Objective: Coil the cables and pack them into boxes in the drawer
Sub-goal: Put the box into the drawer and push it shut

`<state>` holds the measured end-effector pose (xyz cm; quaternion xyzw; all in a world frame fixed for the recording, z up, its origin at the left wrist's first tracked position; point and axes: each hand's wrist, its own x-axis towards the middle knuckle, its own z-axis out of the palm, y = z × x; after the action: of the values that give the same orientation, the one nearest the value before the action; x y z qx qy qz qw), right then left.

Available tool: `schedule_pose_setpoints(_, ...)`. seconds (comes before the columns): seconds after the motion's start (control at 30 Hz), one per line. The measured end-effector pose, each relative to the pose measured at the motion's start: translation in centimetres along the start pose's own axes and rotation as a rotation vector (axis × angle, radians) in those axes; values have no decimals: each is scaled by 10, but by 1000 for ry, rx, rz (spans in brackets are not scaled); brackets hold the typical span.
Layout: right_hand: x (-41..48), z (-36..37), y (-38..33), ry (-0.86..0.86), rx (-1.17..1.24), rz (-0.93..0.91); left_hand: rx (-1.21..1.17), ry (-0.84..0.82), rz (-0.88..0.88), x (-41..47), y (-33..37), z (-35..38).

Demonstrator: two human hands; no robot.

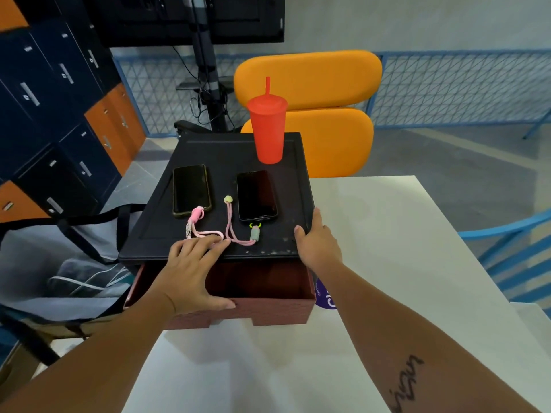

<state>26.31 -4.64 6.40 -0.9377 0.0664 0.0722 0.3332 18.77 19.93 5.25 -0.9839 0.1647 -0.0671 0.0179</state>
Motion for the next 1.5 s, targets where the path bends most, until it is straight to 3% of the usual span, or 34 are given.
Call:
schedule_pose_setpoints(0.17, -6, -4, 0, 33, -298, -231, 36, 1, -12, 6, -1, -2)
schedule_pose_setpoints(0.27, -6, -6, 4, -56, -515, -421, -16, 25, -69, 4, 2, -1)
schedule_pose_setpoints(0.5, -24, -14, 12, -185, -771, -550, -21, 27, -234, -12, -13, 10)
schedule_pose_setpoints(0.77, -26, -11, 18, -170, -868, -658, -21, -50, -327, -19, -28, 20)
schedule_pose_setpoints(1.1, -30, -1, 17, -99, -775, -613, 46, -31, -350, -11, -26, 15)
schedule_pose_setpoints(1.5, -24, 3, 18, -86, -861, -605, 41, -39, -426, -6, -22, 9)
